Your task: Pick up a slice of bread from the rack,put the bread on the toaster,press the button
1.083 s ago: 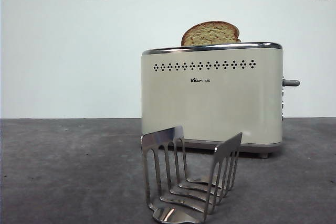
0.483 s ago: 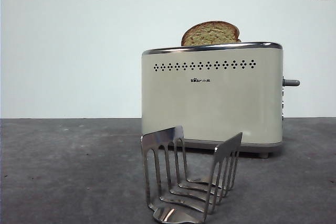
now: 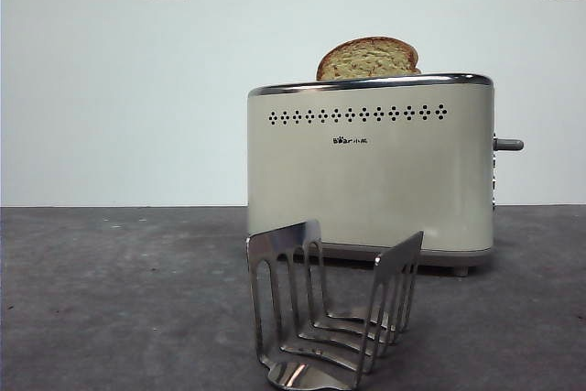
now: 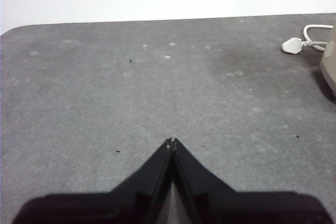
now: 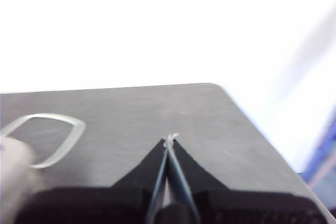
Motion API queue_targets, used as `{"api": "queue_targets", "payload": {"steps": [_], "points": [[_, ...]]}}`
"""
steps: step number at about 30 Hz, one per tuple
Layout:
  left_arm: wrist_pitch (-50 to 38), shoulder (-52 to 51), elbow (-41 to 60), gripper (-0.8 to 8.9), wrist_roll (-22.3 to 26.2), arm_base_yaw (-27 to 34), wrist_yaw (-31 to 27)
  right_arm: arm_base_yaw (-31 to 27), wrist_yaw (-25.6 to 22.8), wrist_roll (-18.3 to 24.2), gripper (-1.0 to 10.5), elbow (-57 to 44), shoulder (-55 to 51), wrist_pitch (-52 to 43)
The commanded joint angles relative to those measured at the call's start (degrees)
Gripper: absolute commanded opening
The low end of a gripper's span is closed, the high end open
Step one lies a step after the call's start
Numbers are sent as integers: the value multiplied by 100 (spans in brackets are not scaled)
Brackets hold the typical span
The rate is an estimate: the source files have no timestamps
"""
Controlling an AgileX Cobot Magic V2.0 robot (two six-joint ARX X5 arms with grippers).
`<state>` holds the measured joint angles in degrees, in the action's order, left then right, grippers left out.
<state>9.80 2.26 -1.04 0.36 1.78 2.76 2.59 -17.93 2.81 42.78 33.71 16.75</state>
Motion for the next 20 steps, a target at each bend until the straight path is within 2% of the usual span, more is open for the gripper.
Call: {"api": "queue_targets", "payload": {"steps": [1,4,8,11,16,20], "points": [[-42,11,61,-3,-33,20,26,2,-339,63,1,-1598,-1071,-533],[-42,46,61,-4,-33,20,26,2,-238,-28,1,-2542,-1880,-776],[-42,87,61,-4,-33,20,26,-2,708,-166,1,-3366,-2500,-782],[-42,111,61,-4,-33,20,26,-2,1121,-94,1,-3746,-2743,-802],[-42,118,61,-4,-33,20,26,-2,1121,-149,1,-4199,-3217,-739],[-42,125,61,-4,-33,20,26,-2,1095,-105,1,-4197,-3329,-669]]}}
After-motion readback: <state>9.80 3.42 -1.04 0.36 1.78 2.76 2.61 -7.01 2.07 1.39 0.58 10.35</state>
